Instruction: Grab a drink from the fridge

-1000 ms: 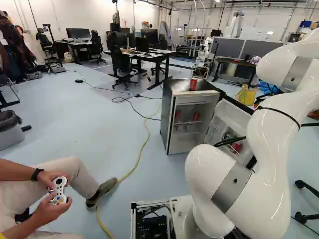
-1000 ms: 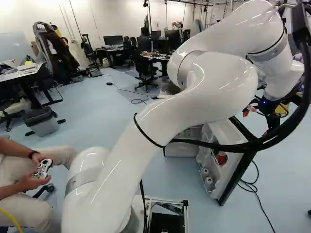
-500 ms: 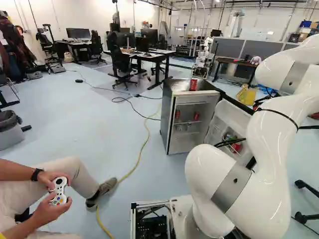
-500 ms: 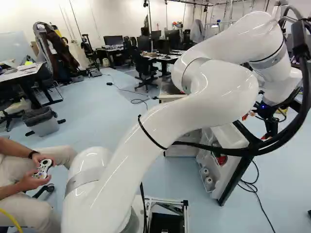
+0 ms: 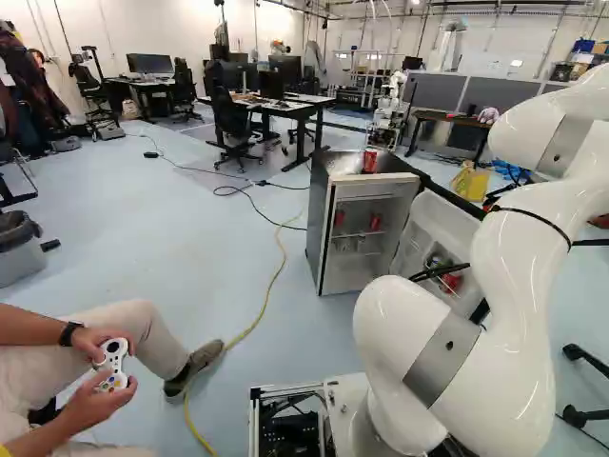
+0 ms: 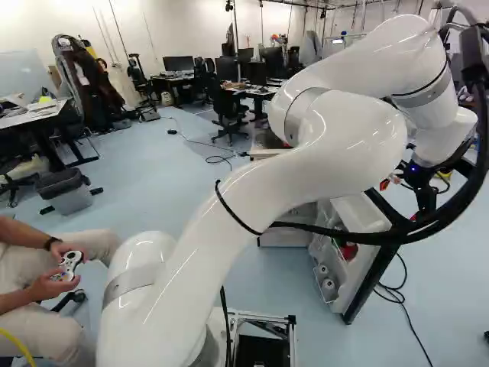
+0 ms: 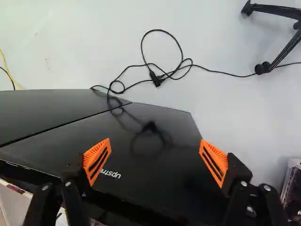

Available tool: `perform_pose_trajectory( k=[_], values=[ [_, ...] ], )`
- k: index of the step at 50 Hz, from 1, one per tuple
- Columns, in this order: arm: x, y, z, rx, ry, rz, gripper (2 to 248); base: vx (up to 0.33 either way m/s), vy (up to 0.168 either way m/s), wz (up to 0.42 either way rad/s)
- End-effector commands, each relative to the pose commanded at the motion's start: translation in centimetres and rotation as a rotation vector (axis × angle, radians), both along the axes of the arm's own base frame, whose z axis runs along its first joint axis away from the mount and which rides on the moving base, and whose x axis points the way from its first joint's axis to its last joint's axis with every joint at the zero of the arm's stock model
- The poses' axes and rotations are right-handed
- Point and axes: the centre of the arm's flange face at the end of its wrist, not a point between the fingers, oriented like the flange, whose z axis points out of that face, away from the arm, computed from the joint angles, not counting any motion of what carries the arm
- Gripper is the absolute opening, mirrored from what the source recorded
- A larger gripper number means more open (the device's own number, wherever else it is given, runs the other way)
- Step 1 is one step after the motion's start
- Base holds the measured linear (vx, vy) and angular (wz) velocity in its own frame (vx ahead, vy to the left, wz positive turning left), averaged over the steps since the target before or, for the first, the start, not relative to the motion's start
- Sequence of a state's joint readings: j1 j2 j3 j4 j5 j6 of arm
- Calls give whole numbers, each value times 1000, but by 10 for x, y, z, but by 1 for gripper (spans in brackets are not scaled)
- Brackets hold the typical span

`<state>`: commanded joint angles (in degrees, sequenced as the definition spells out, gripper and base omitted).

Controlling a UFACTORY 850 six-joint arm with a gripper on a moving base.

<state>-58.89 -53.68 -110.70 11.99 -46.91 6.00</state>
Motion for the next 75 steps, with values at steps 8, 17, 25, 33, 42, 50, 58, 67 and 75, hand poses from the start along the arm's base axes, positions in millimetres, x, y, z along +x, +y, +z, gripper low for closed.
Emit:
perform_pose_trajectory(
  k=[8,17,25,33,42,50,58,67,75],
  values=[
    [-2,-1,1,-28,-12,-8,247,0,0,0],
    [-4,-2,2,-63,-27,-18,247,0,0,0],
    [-7,-1,3,-72,-30,-23,247,0,0,0],
    [-12,4,3,-65,-25,-27,247,0,0,0],
    [-19,9,4,-55,-18,-32,247,0,0,0],
    [-26,14,4,-60,-19,-39,247,0,0,0],
    [-33,18,5,-65,-19,-46,247,0,0,0],
    [-41,25,6,-55,-12,-52,247,0,0,0],
    [-48,34,6,-41,-4,-54,247,0,0,0]
  ],
)
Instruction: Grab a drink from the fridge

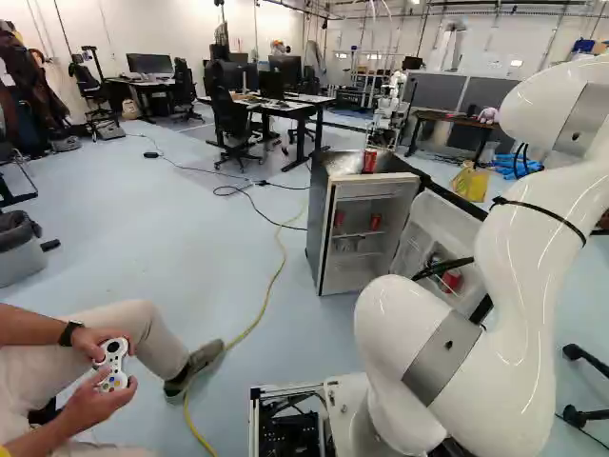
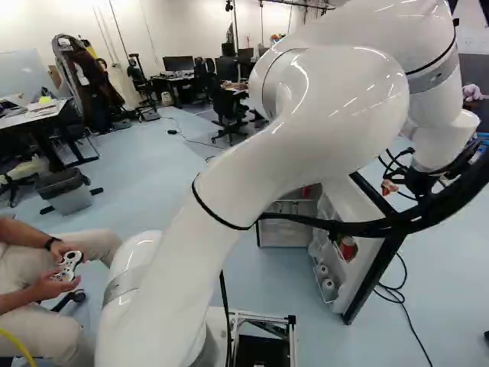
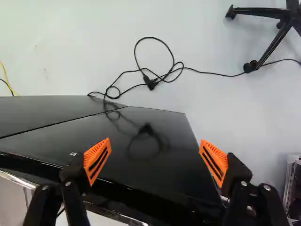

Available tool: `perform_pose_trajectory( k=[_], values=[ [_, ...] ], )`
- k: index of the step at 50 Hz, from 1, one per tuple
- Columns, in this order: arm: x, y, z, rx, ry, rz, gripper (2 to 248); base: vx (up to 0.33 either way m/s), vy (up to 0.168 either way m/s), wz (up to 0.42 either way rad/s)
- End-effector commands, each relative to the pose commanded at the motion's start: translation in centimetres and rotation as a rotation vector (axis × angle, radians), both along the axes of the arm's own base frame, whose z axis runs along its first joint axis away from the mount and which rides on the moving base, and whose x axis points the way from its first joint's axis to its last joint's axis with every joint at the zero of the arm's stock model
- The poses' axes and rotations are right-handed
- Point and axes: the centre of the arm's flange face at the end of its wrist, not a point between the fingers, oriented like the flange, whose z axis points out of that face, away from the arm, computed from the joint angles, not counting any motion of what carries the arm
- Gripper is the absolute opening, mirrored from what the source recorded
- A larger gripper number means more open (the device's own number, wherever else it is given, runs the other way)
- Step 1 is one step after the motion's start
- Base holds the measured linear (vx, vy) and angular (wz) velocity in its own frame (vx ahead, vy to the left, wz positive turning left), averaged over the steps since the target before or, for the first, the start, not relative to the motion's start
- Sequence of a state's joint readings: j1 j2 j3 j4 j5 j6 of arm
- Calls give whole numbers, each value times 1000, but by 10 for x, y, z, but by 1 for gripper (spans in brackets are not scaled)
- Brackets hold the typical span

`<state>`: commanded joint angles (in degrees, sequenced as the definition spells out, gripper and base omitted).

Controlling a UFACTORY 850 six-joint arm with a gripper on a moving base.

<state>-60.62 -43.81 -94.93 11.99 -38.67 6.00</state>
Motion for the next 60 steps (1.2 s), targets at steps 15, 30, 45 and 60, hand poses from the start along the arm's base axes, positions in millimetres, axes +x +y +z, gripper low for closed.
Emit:
perform_pose_trajectory(
  k=[15,30,45,60],
  values=[
    [-8,18,1,22,13,3,247,0,0,0],
    [-11,37,1,42,24,13,247,0,0,0],
    [-13,57,1,61,35,25,247,0,0,0],
    [-16,77,1,78,46,38,247,0,0,0]
  ],
)
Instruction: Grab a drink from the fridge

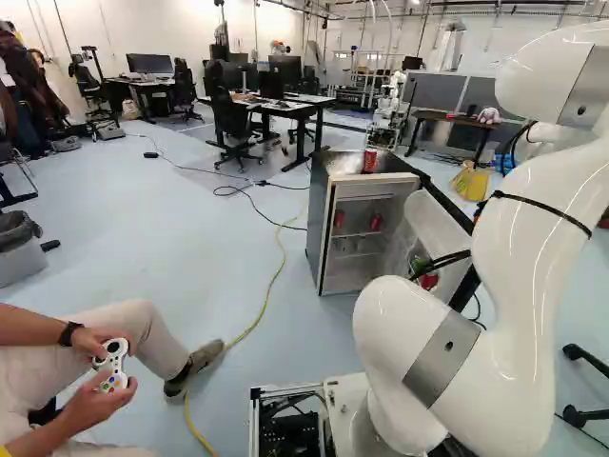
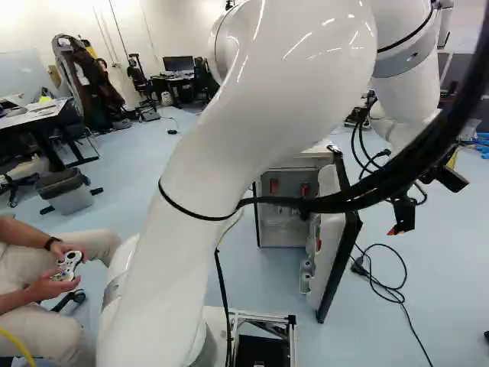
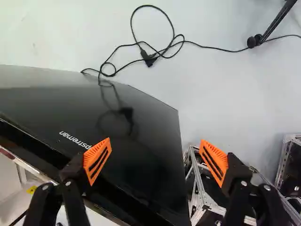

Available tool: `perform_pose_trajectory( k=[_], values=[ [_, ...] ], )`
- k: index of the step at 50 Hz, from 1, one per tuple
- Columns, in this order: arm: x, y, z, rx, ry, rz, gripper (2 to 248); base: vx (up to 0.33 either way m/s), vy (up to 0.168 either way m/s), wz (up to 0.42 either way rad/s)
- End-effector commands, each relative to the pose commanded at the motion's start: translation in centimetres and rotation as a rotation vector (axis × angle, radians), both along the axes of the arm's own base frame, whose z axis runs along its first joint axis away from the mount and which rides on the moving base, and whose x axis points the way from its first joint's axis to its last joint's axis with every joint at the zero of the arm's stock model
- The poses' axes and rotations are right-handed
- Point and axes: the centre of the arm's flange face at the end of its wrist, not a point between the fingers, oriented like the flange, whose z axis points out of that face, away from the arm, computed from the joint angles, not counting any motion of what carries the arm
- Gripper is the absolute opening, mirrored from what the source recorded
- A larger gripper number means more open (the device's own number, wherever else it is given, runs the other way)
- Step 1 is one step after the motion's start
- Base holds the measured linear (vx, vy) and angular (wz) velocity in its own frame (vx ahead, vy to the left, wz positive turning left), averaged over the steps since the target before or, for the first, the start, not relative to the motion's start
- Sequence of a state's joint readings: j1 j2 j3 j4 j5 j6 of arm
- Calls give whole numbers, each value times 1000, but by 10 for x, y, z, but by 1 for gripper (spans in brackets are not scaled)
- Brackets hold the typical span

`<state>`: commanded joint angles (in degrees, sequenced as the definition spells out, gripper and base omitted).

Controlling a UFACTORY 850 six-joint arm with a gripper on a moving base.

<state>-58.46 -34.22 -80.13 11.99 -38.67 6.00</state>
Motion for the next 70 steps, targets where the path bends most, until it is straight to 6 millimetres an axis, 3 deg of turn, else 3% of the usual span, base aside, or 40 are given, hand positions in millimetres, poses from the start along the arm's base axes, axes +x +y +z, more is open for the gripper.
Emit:
perform_pose_trajectory(
  k=[70],
  values=[
    [7,110,-1,69,48,115,247,0,0,0]
  ],
)
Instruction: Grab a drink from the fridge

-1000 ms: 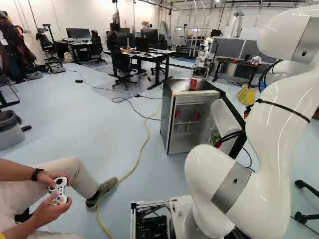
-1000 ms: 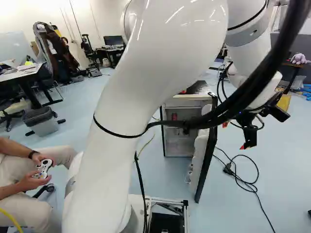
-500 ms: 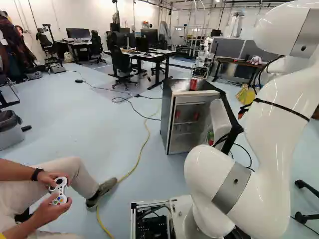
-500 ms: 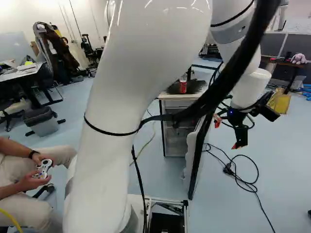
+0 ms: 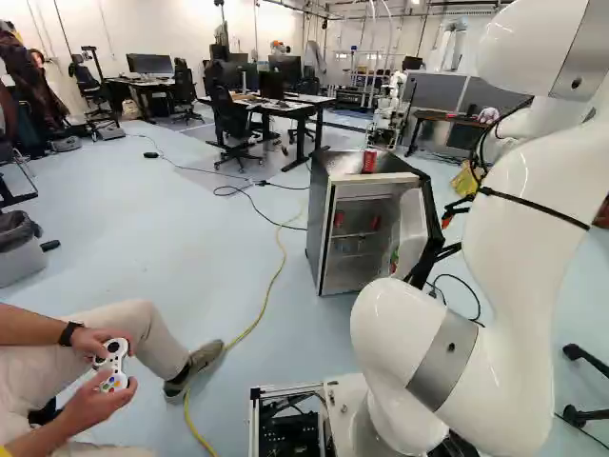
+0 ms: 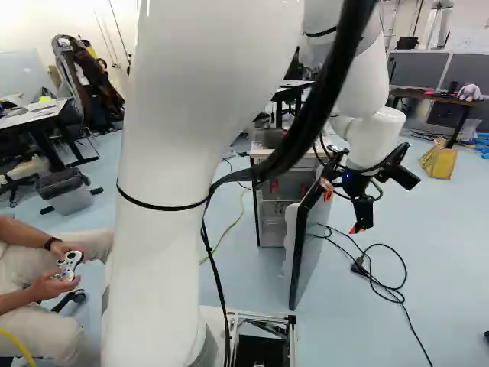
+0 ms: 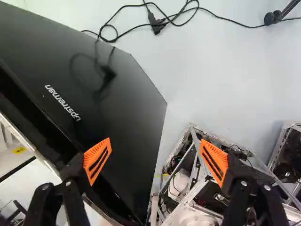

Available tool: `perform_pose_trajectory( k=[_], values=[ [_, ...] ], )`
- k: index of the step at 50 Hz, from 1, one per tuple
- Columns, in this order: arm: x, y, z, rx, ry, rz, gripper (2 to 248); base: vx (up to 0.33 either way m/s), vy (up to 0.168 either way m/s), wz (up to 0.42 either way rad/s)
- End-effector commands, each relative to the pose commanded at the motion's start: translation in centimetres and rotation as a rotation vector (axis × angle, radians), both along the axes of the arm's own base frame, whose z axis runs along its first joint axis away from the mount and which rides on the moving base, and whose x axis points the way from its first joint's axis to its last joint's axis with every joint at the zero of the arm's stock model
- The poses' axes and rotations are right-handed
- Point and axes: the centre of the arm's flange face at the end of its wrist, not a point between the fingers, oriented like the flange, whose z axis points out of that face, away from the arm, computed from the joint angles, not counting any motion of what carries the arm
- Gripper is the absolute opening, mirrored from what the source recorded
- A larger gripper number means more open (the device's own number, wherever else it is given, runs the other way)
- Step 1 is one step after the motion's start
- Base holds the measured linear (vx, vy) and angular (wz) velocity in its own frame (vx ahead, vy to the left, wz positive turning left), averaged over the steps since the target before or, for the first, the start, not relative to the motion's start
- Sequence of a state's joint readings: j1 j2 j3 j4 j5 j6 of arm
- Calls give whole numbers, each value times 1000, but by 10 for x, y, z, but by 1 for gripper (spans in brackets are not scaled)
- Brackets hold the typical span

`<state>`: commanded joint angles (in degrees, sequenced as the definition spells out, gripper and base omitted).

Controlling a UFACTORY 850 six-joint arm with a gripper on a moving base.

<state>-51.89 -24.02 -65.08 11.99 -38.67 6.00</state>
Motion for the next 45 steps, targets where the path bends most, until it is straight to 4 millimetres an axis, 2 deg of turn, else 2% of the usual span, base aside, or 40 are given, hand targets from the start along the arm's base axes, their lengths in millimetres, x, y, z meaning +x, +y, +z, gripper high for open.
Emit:
perform_pose_trajectory(
  k=[45],
  values=[
    [9,79,-2,31,28,111,247,0,0,0]
  ],
)
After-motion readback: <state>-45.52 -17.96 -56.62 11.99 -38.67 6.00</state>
